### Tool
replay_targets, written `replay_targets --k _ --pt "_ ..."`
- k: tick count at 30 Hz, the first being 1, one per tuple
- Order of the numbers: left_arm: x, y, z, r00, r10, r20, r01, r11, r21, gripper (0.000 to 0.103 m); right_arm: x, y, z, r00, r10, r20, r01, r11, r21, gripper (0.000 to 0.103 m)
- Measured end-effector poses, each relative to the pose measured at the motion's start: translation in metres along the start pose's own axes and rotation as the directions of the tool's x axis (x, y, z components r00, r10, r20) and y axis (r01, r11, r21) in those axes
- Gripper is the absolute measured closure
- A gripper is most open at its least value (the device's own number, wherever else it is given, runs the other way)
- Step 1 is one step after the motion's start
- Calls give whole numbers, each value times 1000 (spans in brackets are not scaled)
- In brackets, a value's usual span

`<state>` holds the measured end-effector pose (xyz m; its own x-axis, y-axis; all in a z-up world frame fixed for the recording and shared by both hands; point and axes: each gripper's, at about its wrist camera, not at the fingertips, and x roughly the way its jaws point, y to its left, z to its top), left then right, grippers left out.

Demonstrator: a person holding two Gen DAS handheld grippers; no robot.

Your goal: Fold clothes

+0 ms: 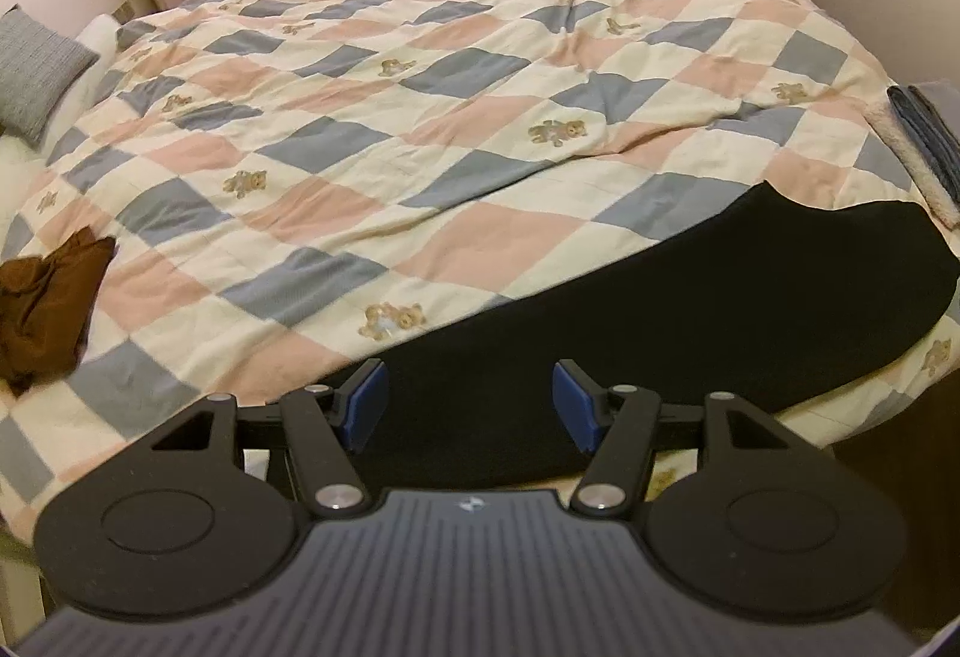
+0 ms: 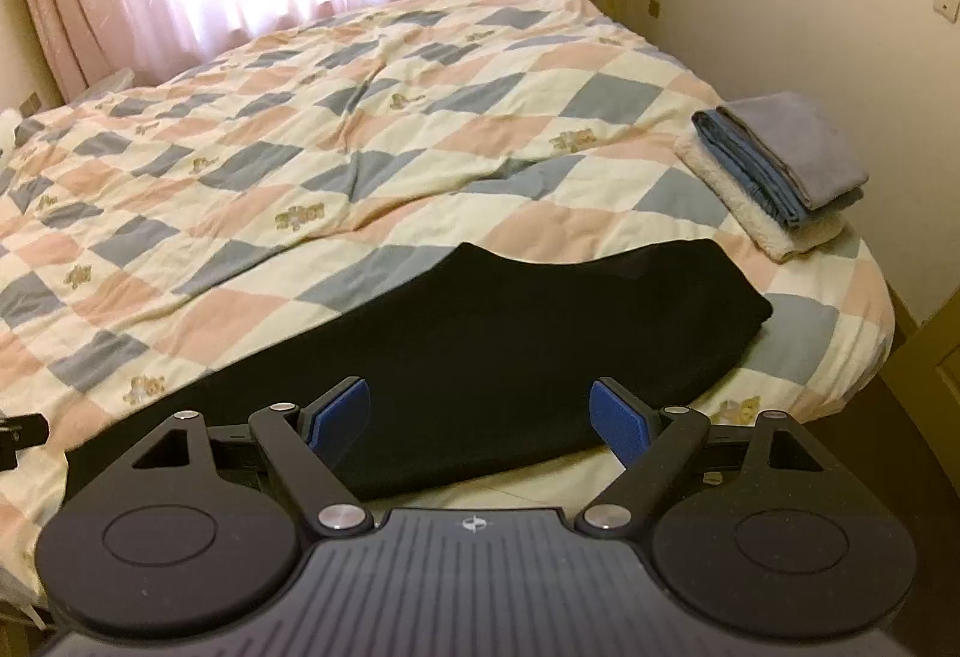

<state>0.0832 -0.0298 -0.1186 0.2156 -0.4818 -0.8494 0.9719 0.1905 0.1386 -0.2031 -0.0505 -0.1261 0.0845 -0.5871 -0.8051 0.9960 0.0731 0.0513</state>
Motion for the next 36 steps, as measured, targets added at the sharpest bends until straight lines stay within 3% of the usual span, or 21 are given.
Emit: replay_targets --k 4,7,9,13,15,20,25,27,31,34,36 --pt "22 42 17 999 -41 18 39 997 68 46 6 20 4 999 -35 4 35 998 51 20" --pt "43 77 33 996 -90 17 85 981 176 46 8 43 -3 997 -79 10 77 990 117 20" --pt "56 94 40 992 -126 23 115 953 282 46 8 61 -12 992 -126 18 121 978 173 20" --pt "85 131 46 974 -227 4 200 866 458 46 2 105 -42 971 -238 -17 230 919 320 19" --pt "104 148 44 964 -264 -45 253 845 471 46 -3 132 -62 965 -255 -55 257 890 377 19" --pt "152 191 38 922 -349 -168 385 783 489 57 -7 207 -116 954 -272 -124 299 889 347 19" --pt "199 233 32 859 -421 -290 511 707 489 59 1 270 -160 954 -232 -192 278 924 263 20" --pt "221 243 25 820 -452 -351 572 677 463 57 13 294 -175 961 -210 -177 240 955 172 20" --pt "260 251 6 761 -472 -445 639 666 385 57 42 342 -205 977 -156 -143 151 988 -42 31" --pt "283 253 -7 731 -485 -479 668 653 358 57 69 399 -232 990 -98 -100 64 952 -299 37" --pt "292 257 -14 737 -475 -482 659 663 354 57 84 429 -248 998 -52 -44 26 885 -464 37"
